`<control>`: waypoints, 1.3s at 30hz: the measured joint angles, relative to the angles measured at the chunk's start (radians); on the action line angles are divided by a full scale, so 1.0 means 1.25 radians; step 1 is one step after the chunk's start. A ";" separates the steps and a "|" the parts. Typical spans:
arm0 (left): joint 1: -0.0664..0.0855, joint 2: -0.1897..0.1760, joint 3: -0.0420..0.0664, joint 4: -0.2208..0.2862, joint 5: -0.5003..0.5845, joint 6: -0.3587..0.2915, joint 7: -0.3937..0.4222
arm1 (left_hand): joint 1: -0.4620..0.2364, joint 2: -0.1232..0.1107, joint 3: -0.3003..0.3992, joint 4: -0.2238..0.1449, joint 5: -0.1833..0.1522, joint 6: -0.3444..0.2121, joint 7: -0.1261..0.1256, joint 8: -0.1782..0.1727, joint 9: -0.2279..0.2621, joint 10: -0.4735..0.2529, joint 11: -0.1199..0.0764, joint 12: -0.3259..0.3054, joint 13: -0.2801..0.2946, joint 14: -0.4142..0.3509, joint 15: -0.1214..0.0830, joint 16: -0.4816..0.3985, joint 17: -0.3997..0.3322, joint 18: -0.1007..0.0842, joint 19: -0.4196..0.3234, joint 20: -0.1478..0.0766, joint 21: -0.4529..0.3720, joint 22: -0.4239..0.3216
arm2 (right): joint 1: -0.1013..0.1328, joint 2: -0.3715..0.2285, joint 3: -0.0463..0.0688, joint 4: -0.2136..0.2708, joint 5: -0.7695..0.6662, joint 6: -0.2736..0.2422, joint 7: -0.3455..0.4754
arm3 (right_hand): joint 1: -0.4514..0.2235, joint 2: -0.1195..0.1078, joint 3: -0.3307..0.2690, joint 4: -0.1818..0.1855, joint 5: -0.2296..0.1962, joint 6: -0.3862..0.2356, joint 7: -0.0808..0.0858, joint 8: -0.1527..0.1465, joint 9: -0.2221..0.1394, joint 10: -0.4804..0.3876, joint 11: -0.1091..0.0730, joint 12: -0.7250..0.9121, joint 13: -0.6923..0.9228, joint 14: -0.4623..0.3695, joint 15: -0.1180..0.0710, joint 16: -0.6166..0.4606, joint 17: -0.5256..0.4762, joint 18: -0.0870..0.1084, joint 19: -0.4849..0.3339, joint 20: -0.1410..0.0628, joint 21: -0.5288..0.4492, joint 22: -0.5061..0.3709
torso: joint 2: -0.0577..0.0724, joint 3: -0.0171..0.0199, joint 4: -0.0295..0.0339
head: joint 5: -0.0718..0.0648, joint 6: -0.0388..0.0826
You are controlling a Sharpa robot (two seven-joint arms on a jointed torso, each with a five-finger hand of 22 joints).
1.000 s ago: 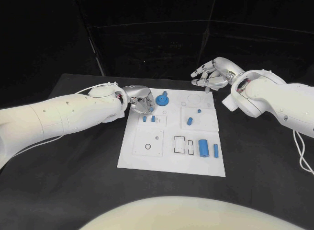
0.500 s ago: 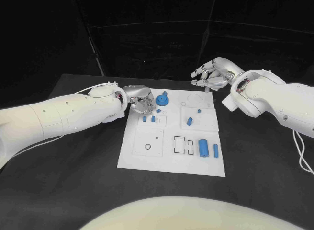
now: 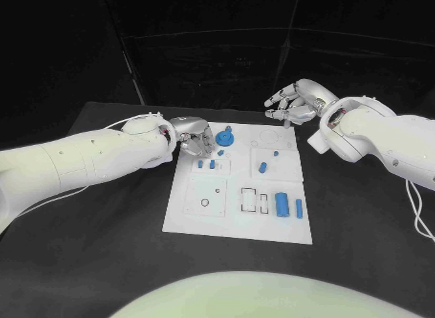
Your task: Assemble the parts on the task board
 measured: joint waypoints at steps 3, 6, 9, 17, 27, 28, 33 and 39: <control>0.000 0.000 0.000 0.000 0.000 0.000 0.000 | 0.000 0.000 0.000 0.000 0.000 0.000 0.000 0.000 -0.002 -0.001 0.000 0.000 0.000 0.000 0.000 0.000 -0.001 0.000 0.000 0.000 -0.002 -0.002 | 0.000 0.000 0.000 0.000 0.000 0.000 0.000 | 0.000 0.000 0.000 0.000 0.000 0.000 0.000 0.000 0.000 0.000 0.000 0.000 0.000 0.000 0.000 0.000 0.000 0.000 0.000 0.000 0.000 0.000 | 0.000 0.0000 0.0000 | 0.000 0.000; -0.001 0.000 0.004 -0.001 0.002 0.000 0.000 | 0.000 0.000 -0.003 0.003 0.000 -0.013 0.006 -0.010 -0.005 -0.005 0.005 0.000 0.001 0.000 0.000 0.000 0.002 0.000 0.000 0.000 -0.009 -0.006 | 0.000 0.000 0.000 0.000 0.000 0.000 0.000 | 0.000 0.000 0.000 0.000 0.000 0.000 0.000 0.000 0.000 0.000 0.000 0.000 0.000 0.000 0.000 0.000 0.000 0.000 0.000 0.000 0.000 0.000 | 0.000 0.0000 0.0000 | -0.001 0.000; -0.001 0.001 0.016 -0.001 0.009 -0.001 0.000 | -0.009 -0.009 -0.013 0.008 0.000 -0.020 0.011 -0.016 -0.007 -0.012 0.009 0.000 0.001 -0.002 0.002 0.000 -0.010 0.000 -0.008 0.005 -0.029 -0.020 | 0.000 0.000 0.000 0.000 0.000 0.000 0.000 | 0.000 0.000 0.000 0.000 0.000 0.000 0.000 0.000 0.000 0.000 0.000 0.000 0.000 0.000 0.000 0.000 0.000 0.000 0.000 0.000 0.000 0.000 | 0.000 0.0000 -0.0001 | -0.002 0.001; 0.005 0.000 0.045 0.010 0.032 0.005 -0.015 | -0.041 -0.025 -0.043 0.028 0.000 -0.020 0.011 -0.016 -0.006 -0.023 0.015 0.001 0.002 -0.009 0.009 0.000 -0.024 0.000 -0.017 0.008 -0.047 -0.033 | 0.000 0.000 0.000 0.000 0.000 0.000 0.000 | 0.000 0.000 0.000 0.000 0.000 0.000 0.000 0.000 0.000 0.000 0.000 0.000 0.000 0.000 0.000 0.000 0.000 0.000 0.000 0.000 0.000 0.000 | 0.000 0.0005 -0.0001 | -0.003 0.005; 0.013 0.018 0.051 0.015 0.046 0.035 -0.088 | -0.109 -0.039 -0.140 0.081 0.000 -0.007 0.004 -0.016 -0.004 -0.026 0.012 0.027 0.013 -0.009 0.009 0.004 -0.013 0.000 -0.017 0.008 -0.050 -0.025 | 0.000 0.000 0.000 0.000 0.000 0.000 0.000 | 0.000 0.000 0.000 0.000 0.000 0.000 0.000 0.000 0.000 0.000 0.000 0.000 0.000 0.000 0.000 0.000 0.000 0.000 0.000 0.000 0.000 0.000 | 0.000 0.0007 -0.0002 | -0.004 0.008; 0.014 0.023 0.051 0.014 0.046 0.039 -0.101 | -0.112 -0.042 -0.154 0.087 0.000 -0.007 0.004 -0.016 -0.004 -0.026 0.012 0.030 0.014 -0.009 0.009 0.004 -0.013 0.000 -0.017 0.008 -0.050 -0.024 | 0.000 0.000 0.000 0.000 0.000 0.000 0.000 | 0.000 0.000 0.000 0.000 0.000 0.000 0.000 0.000 0.000 0.000 0.000 0.000 0.000 0.000 0.000 0.000 0.000 0.000 0.000 0.000 0.000 0.000 | 0.000 0.0007 -0.0005 | -0.004 0.008; 0.016 0.038 0.052 0.010 0.044 0.059 -0.156 | -0.117 -0.039 -0.226 0.117 0.000 0.004 -0.001 -0.016 0.001 -0.032 0.006 0.047 0.024 -0.006 0.005 0.005 -0.018 0.000 -0.012 0.003 -0.046 -0.019 | 0.000 0.000 0.000 0.000 0.000 0.000 0.000 | 0.000 0.000 0.000 0.000 0.000 0.000 0.000 0.000 0.000 0.000 0.000 0.000 0.000 0.000 0.000 0.000 0.000 0.000 0.000 0.000 0.000 0.000 | 0.000 0.0008 -0.0013 | -0.005 0.009; 0.017 0.063 0.052 0.003 0.027 0.087 -0.224 | -0.095 -0.016 -0.322 0.160 0.000 0.014 -0.006 -0.006 0.006 -0.030 -0.001 0.073 0.040 -0.002 -0.003 0.010 -0.017 0.000 -0.001 -0.002 -0.036 -0.008 | 0.000 0.002 0.000 0.000 0.000 0.000 0.000 | 0.000 0.000 0.000 0.000 0.000 0.000 0.000 0.000 0.000 0.000 0.000 0.000 0.000 0.000 0.000 0.000 0.000 0.000 0.000 0.000 0.000 0.000 | 0.000 0.0008 -0.0008 | -0.006 0.008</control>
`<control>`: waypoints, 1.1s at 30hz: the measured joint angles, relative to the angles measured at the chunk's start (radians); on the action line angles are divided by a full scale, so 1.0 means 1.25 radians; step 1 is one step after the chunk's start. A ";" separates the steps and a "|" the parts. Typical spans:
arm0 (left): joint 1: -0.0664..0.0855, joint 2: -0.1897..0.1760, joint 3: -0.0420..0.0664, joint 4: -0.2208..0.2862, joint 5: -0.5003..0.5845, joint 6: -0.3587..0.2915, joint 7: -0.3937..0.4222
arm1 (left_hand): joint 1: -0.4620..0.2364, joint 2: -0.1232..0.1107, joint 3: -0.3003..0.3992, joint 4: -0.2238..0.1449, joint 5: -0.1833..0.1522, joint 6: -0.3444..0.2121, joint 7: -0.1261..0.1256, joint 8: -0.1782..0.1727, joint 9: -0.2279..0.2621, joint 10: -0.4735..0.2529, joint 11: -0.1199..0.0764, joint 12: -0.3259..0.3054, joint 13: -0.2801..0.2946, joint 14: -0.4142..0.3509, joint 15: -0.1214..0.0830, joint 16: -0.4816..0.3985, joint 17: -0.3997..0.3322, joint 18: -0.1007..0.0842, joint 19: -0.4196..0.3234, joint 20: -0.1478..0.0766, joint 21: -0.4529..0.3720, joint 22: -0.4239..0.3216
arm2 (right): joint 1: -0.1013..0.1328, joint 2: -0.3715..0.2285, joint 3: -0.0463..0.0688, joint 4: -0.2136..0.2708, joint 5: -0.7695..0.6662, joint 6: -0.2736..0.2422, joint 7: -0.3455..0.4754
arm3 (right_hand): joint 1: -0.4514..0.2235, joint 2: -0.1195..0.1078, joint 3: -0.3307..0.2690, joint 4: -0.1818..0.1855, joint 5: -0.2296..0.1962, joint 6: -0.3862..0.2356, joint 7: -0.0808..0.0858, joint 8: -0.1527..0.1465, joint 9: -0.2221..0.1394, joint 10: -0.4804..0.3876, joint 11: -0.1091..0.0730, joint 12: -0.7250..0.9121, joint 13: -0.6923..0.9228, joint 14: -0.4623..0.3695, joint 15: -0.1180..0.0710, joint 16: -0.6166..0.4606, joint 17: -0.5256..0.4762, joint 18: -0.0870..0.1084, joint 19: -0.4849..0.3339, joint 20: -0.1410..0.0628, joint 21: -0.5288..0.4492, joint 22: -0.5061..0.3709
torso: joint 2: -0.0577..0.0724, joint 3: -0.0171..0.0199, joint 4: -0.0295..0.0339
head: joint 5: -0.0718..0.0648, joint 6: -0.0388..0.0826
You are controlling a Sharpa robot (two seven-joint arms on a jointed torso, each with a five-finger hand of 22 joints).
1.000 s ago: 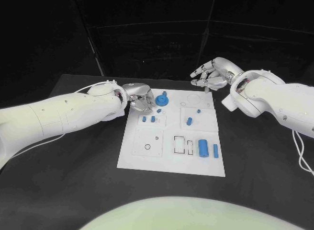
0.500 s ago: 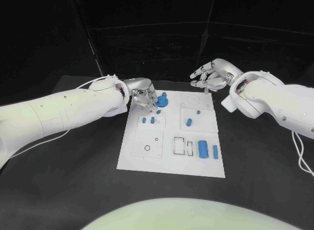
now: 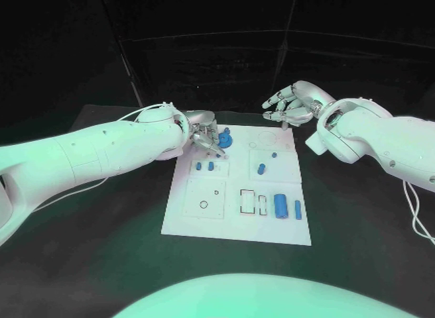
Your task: Assemble the parts on the task board
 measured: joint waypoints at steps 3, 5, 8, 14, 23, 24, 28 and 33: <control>0.000 0.012 0.000 -0.003 -0.013 0.012 -0.029 | 0.019 0.010 -0.016 0.009 0.000 0.004 -0.004 0.000 0.002 0.000 0.000 0.005 0.005 0.001 -0.001 0.002 0.006 0.000 0.002 -0.002 0.004 0.006 | 0.000 0.002 0.000 0.000 0.000 0.000 0.000 | 0.000 0.000 0.000 0.000 0.000 0.000 0.000 0.000 0.000 0.000 0.000 0.000 0.000 0.000 0.000 0.000 0.000 0.000 0.000 0.000 0.000 0.000 | 0.000 0.0000 0.0003 | 0.000 0.000; 0.000 0.019 0.000 -0.005 -0.021 0.019 -0.045 | 0.040 0.018 -0.020 0.005 0.000 0.006 -0.006 0.002 0.003 0.000 0.000 0.011 0.008 0.002 -0.002 0.002 0.008 0.000 0.005 -0.002 0.005 0.007 | 0.000 0.003 0.000 0.000 0.000 0.000 0.000 | 0.000 0.000 0.000 0.000 0.000 0.000 0.000 0.000 0.000 0.000 0.000 0.000 0.000 0.000 0.000 0.000 0.000 0.000 0.000 0.000 0.000 0.000 | 0.000 -0.0001 0.0003 | 0.001 0.000; 0.000 0.028 0.000 -0.009 -0.034 0.032 -0.067 | 0.081 0.031 -0.018 -0.010 0.000 0.011 -0.011 0.004 0.005 0.003 -0.003 0.018 0.012 0.004 -0.004 0.006 0.009 0.000 0.006 0.000 0.005 0.008 | 0.000 0.003 0.000 -0.001 0.000 0.000 0.000 | 0.000 0.000 0.000 0.000 0.000 0.000 0.000 0.000 0.000 0.000 0.000 0.000 0.000 0.000 0.000 0.000 0.000 0.000 0.000 0.000 0.000 0.000 | 0.000 -0.0001 0.0003 | 0.002 0.000; 0.000 0.039 0.000 -0.013 -0.053 0.054 -0.092 | 0.117 0.051 -0.010 -0.025 0.000 0.019 -0.013 0.011 0.007 0.003 -0.009 0.023 0.015 0.005 -0.005 0.006 0.013 0.000 0.009 -0.003 0.005 0.010 | 0.000 0.004 0.000 -0.002 0.000 0.000 0.000 | 0.000 0.000 0.000 0.000 0.000 0.000 0.000 0.000 0.000 0.000 0.000 0.000 -0.001 0.000 0.000 0.000 0.001 0.000 0.000 0.000 0.000 -0.001 | 0.000 -0.0002 0.0002 | 0.001 0.001; 0.000 0.051 0.000 -0.019 -0.068 0.074 -0.109 | 0.140 0.057 -0.005 -0.039 0.000 0.029 -0.017 0.016 0.011 0.006 -0.011 0.026 0.016 0.008 -0.008 0.012 0.020 0.000 0.011 -0.006 0.005 0.014 | 0.000 0.005 0.000 -0.002 0.000 0.000 0.000 | 0.000 0.000 0.000 0.000 0.000 0.000 0.000 0.000 0.000 0.000 0.000 0.000 -0.001 0.000 0.000 0.000 0.001 0.000 0.000 0.000 0.000 -0.001 | 0.000 -0.0003 0.0002 | 0.001 0.001; 0.001 0.053 0.000 -0.019 -0.069 0.075 -0.110 | 0.141 0.057 -0.005 -0.039 0.000 0.029 -0.017 0.016 0.011 0.007 -0.013 0.026 0.016 0.008 -0.008 0.012 0.021 0.000 0.011 -0.006 0.005 0.015 | 0.000 0.005 0.000 -0.002 0.000 0.000 0.000 | 0.000 0.000 0.000 0.000 0.000 0.000 0.000 0.000 0.000 0.000 0.000 0.000 -0.001 0.000 0.000 0.000 0.001 0.000 0.000 0.000 0.000 -0.001 | 0.000 -0.0004 0.0002 | 0.001 0.001; 0.001 0.057 0.000 -0.020 -0.072 0.079 -0.111 | 0.144 0.060 -0.005 -0.039 0.000 0.029 -0.017 0.016 0.011 0.009 -0.014 0.026 0.016 0.008 -0.008 0.012 0.025 0.000 0.011 -0.006 0.005 0.017 | 0.000 0.006 0.000 -0.002 0.000 0.000 0.000 | 0.000 0.000 0.000 0.000 0.000 0.000 0.000 0.000 0.000 0.000 0.000 0.000 -0.001 0.000 0.000 0.000 0.001 0.000 0.000 0.000 0.000 -0.001 | 0.000 -0.0005 0.0003 | 0.001 0.001; 0.001 0.059 0.000 -0.020 -0.074 0.081 -0.110 | 0.148 0.065 -0.001 -0.042 0.000 0.032 -0.020 0.016 0.012 0.010 -0.016 0.029 0.016 0.011 -0.011 0.015 0.028 0.000 0.011 -0.006 0.005 0.018 | 0.000 0.006 0.000 -0.002 0.000 0.000 0.000 | 0.000 0.000 0.000 0.000 0.000 0.000 0.000 0.000 0.000 0.000 0.000 0.000 -0.001 0.000 0.000 0.000 0.001 0.000 0.000 0.000 0.000 -0.001 | 0.000 -0.0007 0.0008 | 0.001 0.001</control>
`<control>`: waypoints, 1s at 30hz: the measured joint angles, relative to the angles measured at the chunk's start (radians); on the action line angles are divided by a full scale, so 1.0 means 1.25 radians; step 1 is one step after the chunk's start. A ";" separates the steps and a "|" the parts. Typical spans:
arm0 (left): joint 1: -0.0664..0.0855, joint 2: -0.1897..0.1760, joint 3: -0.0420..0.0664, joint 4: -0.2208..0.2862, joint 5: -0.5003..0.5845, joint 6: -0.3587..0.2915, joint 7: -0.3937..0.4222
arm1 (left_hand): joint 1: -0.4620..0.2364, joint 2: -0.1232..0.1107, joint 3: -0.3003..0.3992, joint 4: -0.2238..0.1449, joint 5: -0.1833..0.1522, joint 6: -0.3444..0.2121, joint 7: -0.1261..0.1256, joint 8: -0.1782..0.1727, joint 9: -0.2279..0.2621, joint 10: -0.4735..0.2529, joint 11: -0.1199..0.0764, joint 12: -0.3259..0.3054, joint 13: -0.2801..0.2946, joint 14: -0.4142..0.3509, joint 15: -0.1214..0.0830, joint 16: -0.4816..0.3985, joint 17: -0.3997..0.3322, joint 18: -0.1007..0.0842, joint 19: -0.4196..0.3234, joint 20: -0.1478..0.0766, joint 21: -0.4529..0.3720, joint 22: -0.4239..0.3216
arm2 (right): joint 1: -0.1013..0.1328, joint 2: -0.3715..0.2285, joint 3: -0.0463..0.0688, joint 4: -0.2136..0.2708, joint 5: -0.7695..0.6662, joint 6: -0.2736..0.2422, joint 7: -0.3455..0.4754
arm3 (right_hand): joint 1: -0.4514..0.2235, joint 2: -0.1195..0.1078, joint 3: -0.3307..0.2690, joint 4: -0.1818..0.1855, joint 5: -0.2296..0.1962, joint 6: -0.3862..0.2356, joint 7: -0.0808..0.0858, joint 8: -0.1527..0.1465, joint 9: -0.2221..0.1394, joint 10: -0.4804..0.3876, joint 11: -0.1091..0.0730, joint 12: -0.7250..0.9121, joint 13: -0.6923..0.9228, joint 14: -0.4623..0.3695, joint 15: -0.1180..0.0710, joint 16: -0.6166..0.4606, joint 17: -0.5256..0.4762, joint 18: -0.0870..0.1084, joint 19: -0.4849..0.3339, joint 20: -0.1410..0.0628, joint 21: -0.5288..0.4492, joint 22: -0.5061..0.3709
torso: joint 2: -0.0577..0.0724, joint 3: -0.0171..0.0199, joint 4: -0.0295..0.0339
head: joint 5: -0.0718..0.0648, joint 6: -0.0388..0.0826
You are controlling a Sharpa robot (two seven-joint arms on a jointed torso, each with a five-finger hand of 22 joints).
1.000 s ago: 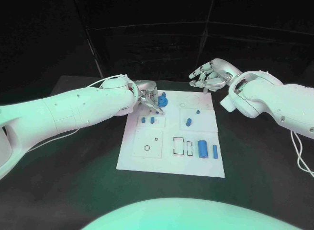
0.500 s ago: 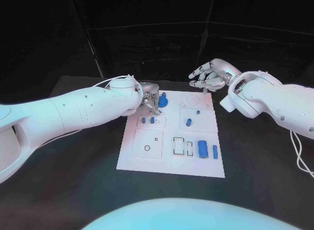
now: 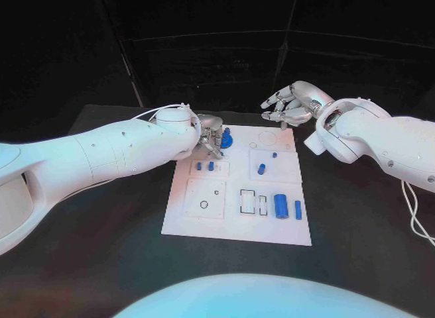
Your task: Assemble the parts on the task board
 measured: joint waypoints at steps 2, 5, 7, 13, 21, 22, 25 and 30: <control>0.000 0.000 0.000 0.001 -0.001 0.000 0.002 | 0.005 -0.004 0.001 -0.005 0.000 0.000 0.000 0.000 0.000 0.001 -0.001 0.000 0.000 0.000 0.000 0.000 0.003 0.000 0.000 0.000 0.000 0.000 | 0.000 0.000 0.000 0.000 0.000 0.000 0.000 | 0.000 0.000 0.000 0.000 0.000 0.000 0.000 0.000 0.000 0.000 0.000 0.000 0.000 0.000 0.000 0.000 0.000 0.000 0.000 0.000 0.000 0.000 | 0.000 0.0000 0.0000 | 0.000 0.000; -0.001 -0.001 -0.001 0.004 -0.001 -0.002 0.007 | 0.012 -0.006 -0.001 -0.008 0.000 0.000 0.000 0.000 0.000 0.001 -0.001 0.000 -0.001 0.000 0.000 0.000 0.000 0.000 0.000 0.000 -0.005 -0.005 | 0.000 0.000 0.000 0.000 0.000 0.000 0.000 | 0.000 0.000 0.000 0.000 0.000 0.000 0.000 0.000 0.000 0.000 0.000 0.000 0.000 0.000 0.000 0.000 0.000 0.000 0.000 0.000 0.000 0.000 | 0.000 0.0000 0.0002 | -0.001 0.000; -0.002 -0.002 -0.001 0.006 -0.002 -0.006 0.013 | 0.013 -0.006 0.000 -0.013 0.000 -0.008 0.006 -0.002 -0.001 -0.002 0.002 0.000 -0.003 0.000 0.000 0.000 -0.005 0.000 -0.003 -0.003 -0.014 -0.011 | 0.000 0.000 0.000 0.000 0.000 0.000 0.000 | 0.000 0.000 0.000 0.000 0.000 0.000 0.000 0.000 0.000 0.000 0.000 0.000 0.000 0.000 0.000 0.000 0.000 0.000 0.000 0.000 0.000 0.000 | 0.000 0.0000 0.0005 | -0.001 0.000; -0.002 -0.005 -0.001 0.010 -0.002 -0.019 0.030 | 0.025 -0.011 -0.001 -0.021 0.000 -0.035 0.014 -0.018 -0.008 -0.012 0.008 -0.004 -0.005 -0.003 0.003 0.000 -0.011 0.000 -0.006 0.000 -0.019 -0.013 | 0.000 0.000 0.000 0.000 0.000 0.000 0.000 | 0.000 0.000 0.000 0.000 0.000 0.000 0.000 0.000 0.000 0.000 0.000 0.000 0.000 0.000 0.000 0.000 0.000 0.000 0.000 0.000 0.000 0.000 | 0.000 -0.0001 0.0005 | -0.002 0.001; -0.003 -0.009 -0.002 0.015 -0.003 -0.029 0.048 | 0.041 -0.008 0.008 -0.035 0.000 -0.051 0.018 -0.029 -0.014 -0.018 0.012 -0.004 -0.006 -0.006 0.006 0.000 -0.015 0.000 -0.008 0.003 -0.023 -0.015 | 0.000 0.000 0.000 -0.001 0.000 0.000 0.000 | 0.000 0.000 0.000 0.000 0.000 0.000 0.000 0.000 0.000 0.000 0.000 0.000 0.000 0.000 0.000 0.000 0.000 0.000 0.000 0.000 0.000 0.000 | 0.000 -0.0001 0.0005 | -0.004 0.001; -0.003 -0.009 -0.002 0.016 -0.004 -0.030 0.050 | 0.042 -0.008 0.010 -0.037 0.000 -0.051 0.018 -0.029 -0.014 -0.019 0.013 -0.004 -0.006 -0.006 0.006 0.000 -0.015 0.000 -0.008 0.003 -0.023 -0.015 | 0.000 0.000 0.000 -0.001 0.000 0.000 0.000 | 0.000 0.000 0.000 0.000 0.000 0.000 0.000 0.000 0.000 0.000 0.000 0.000 0.000 0.000 0.000 0.000 0.000 0.000 0.000 0.000 0.000 0.000 | 0.000 -0.0001 0.0005 | -0.004 0.001; -0.003 -0.010 -0.002 0.016 -0.006 -0.031 0.053 | 0.048 -0.001 0.015 -0.041 0.000 -0.052 0.019 -0.029 -0.012 -0.022 0.010 -0.004 -0.006 -0.006 0.006 0.000 -0.015 0.000 -0.008 0.003 -0.023 -0.013 | 0.000 0.001 0.000 -0.002 0.000 0.000 0.000 | 0.000 0.000 0.000 0.000 0.000 0.000 0.000 0.000 0.000 0.000 0.000 0.000 0.000 0.000 0.000 0.000 0.000 0.000 0.000 0.000 0.000 0.000 | 0.000 -0.0002 0.0005 | -0.004 0.001; -0.002 -0.012 -0.002 0.017 -0.009 -0.031 0.059 | 0.077 0.006 0.032 -0.059 0.000 -0.048 0.015 -0.026 -0.012 -0.025 0.009 -0.007 -0.010 -0.012 0.005 0.000 -0.022 0.000 -0.014 0.002 -0.031 -0.014 | 0.000 0.001 0.000 -0.002 0.000 0.000 0.000 | 0.000 0.000 0.000 0.000 0.000 0.000 0.000 0.000 0.000 0.000 0.000 0.000 0.000 0.000 0.000 0.000 0.000 0.000 0.000 0.000 0.000 0.000 | 0.000 -0.0002 0.0005 | -0.004 0.001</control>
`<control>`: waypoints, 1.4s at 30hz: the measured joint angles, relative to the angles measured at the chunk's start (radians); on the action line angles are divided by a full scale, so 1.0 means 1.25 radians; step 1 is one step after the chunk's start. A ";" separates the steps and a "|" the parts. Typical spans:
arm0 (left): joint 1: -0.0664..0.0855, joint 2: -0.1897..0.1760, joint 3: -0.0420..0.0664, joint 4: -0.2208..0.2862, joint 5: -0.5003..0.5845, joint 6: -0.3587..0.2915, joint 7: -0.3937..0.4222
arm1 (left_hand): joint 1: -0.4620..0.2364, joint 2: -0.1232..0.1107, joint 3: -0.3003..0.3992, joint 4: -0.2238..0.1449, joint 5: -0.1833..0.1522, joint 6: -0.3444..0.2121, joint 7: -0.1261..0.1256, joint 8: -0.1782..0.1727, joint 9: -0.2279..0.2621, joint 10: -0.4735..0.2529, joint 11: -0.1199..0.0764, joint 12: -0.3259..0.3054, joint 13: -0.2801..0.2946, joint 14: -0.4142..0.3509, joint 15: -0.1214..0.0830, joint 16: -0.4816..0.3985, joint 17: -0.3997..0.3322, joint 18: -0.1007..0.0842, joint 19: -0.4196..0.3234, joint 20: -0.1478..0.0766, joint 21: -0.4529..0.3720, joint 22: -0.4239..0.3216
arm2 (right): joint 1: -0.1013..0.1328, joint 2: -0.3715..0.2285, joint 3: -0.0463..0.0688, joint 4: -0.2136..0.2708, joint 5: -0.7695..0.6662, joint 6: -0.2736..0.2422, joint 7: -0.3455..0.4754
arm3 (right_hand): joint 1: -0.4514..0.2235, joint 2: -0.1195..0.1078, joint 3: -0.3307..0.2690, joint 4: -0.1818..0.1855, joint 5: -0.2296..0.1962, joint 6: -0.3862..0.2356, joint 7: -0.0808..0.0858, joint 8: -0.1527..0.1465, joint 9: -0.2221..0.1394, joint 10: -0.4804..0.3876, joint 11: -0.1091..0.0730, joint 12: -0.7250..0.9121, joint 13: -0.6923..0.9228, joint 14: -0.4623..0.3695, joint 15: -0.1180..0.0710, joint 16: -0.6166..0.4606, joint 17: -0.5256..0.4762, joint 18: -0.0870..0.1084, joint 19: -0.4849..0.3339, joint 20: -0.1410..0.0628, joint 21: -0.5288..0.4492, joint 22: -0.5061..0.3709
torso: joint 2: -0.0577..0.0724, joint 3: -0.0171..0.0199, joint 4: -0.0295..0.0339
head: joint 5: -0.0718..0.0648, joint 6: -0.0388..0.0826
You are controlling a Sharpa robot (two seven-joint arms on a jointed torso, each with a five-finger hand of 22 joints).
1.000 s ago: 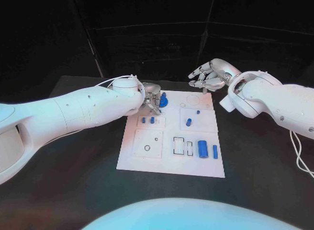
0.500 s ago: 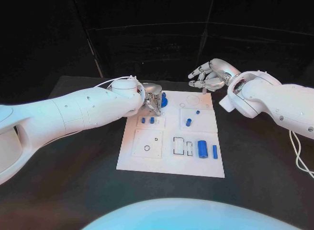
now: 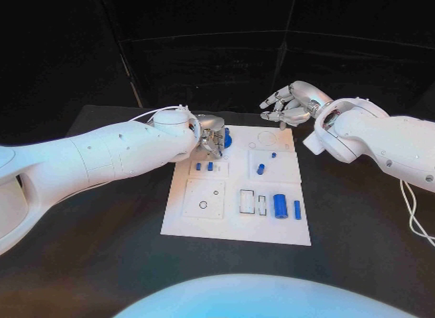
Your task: Assemble the parts on the task board
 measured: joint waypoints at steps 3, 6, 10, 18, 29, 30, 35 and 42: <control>0.000 0.000 0.000 0.000 -0.004 0.001 0.007 | 0.012 -0.004 0.012 -0.012 0.000 0.000 0.000 0.000 0.000 -0.014 0.006 -0.005 -0.004 -0.011 0.002 -0.004 -0.015 0.000 -0.011 0.001 -0.016 -0.010 | 0.000 0.000 0.000 0.000 0.000 0.000 0.000 | 0.000 0.000 0.000 0.000 0.000 0.000 0.000 0.000 0.000 0.000 0.000 0.000 0.000 0.000 0.000 0.000 0.000 0.000 0.000 0.000 0.000 0.000 | 0.000 0.0000 0.0000 | 0.000 0.000; 0.000 0.000 0.000 0.000 -0.010 0.004 0.014 | 0.020 -0.006 0.023 -0.023 0.000 0.000 0.000 0.000 -0.002 -0.026 0.011 -0.009 -0.007 -0.025 0.006 -0.009 -0.031 0.000 -0.024 0.004 -0.034 -0.020 | 0.000 0.001 0.000 -0.001 0.000 0.000 0.000 | 0.000 0.000 0.000 0.000 0.000 0.000 0.000 0.000 0.000 0.000 0.000 0.000 0.000 0.000 0.000 0.000 0.000 0.000 0.000 0.000 0.000 0.000 | 0.000 0.0000 0.0000 | 0.000 0.000; 0.000 0.000 -0.001 -0.002 -0.019 0.010 0.021 | 0.029 -0.003 0.033 -0.033 0.000 0.000 0.000 0.000 -0.002 -0.032 0.010 -0.009 -0.008 -0.025 0.006 -0.009 -0.034 0.000 -0.029 0.006 -0.034 -0.021 | 0.000 0.001 0.000 -0.001 0.000 0.000 0.000 | 0.000 0.000 0.000 0.000 0.000 0.000 0.000 0.000 0.000 0.000 0.000 0.000 0.000 0.000 0.000 0.000 0.000 0.000 0.000 0.000 0.000 0.000 | 0.000 0.0000 0.0000 | 0.001 -0.001; 0.000 -0.002 -0.003 -0.002 -0.030 0.023 0.032 | 0.029 -0.003 0.037 -0.037 0.000 0.000 0.000 0.000 -0.002 -0.033 0.012 -0.009 -0.008 -0.028 0.009 -0.009 -0.034 0.000 -0.029 0.006 -0.034 -0.020 | 0.000 0.001 0.000 -0.002 0.000 0.000 0.000 | 0.000 0.000 0.000 0.000 0.000 0.000 0.000 0.000 0.000 0.000 0.000 0.000 0.000 0.000 0.000 0.000 0.000 0.000 0.000 0.000 0.000 0.000 | 0.000 0.0000 -0.0002 | 0.001 -0.002; 0.001 -0.005 -0.007 -0.001 -0.036 0.029 0.051 | 0.033 0.001 0.053 -0.048 0.000 -0.003 -0.003 0.000 -0.005 -0.036 0.015 -0.009 -0.008 -0.031 0.012 -0.009 -0.034 0.000 -0.032 0.009 -0.034 -0.013 | 0.000 0.002 0.000 -0.002 0.000 0.000 0.000 | 0.000 0.000 0.002 0.002 0.000 0.000 0.000 0.000 0.000 0.000 0.000 0.000 -0.001 0.000 0.000 0.000 0.000 0.000 0.003 -0.003 0.000 0.000 | 0.000 0.0000 -0.0004 | 0.001 -0.002; 0.001 -0.005 -0.007 -0.001 -0.037 0.029 0.052 | 0.033 0.001 0.054 -0.049 0.000 -0.003 -0.003 0.000 -0.005 -0.036 0.015 -0.009 -0.008 -0.031 0.012 -0.009 -0.033 0.000 -0.032 0.009 -0.034 -0.012 | 0.000 0.002 0.000 -0.002 0.000 0.000 0.000 | 0.000 0.000 0.002 0.002 0.000 0.000 0.000 0.000 0.000 0.000 0.000 0.000 -0.001 0.000 0.000 0.000 0.000 0.000 0.003 -0.003 0.000 0.000 | 0.000 0.0000 -0.0004 | 0.001 -0.002; 0.001 -0.007 -0.008 -0.001 -0.038 0.027 0.058 | 0.033 0.001 0.058 -0.053 0.000 -0.003 -0.003 0.000 -0.005 -0.036 0.015 -0.004 -0.008 -0.031 0.012 -0.009 -0.031 0.000 -0.032 0.009 -0.034 -0.010 | 0.000 0.002 0.000 -0.003 0.000 0.000 0.000 | 0.000 0.000 0.002 0.002 0.000 0.000 0.000 0.000 0.000 0.000 0.000 0.000 -0.001 0.000 0.000 0.000 0.000 0.000 0.003 -0.003 0.000 0.000 | 0.000 0.0001 -0.0003 | 0.001 -0.001; 0.001 -0.008 -0.009 -0.001 -0.040 0.022 0.062 | 0.013 -0.003 0.060 -0.046 0.000 -0.001 -0.001 0.000 -0.005 -0.034 0.013 0.013 -0.002 -0.031 0.011 0.001 -0.009 0.000 -0.032 0.009 -0.019 0.004 | 0.000 0.002 0.000 -0.003 0.000 0.000 0.000 | 0.000 0.000 0.002 0.002 0.000 0.000 0.000 0.003 0.000 0.000 0.000 0.000 -0.001 0.000 0.000 0.000 0.000 0.000 0.003 -0.003 0.000 0.000 | 0.000 0.0001 -0.0004 | 0.003 0.000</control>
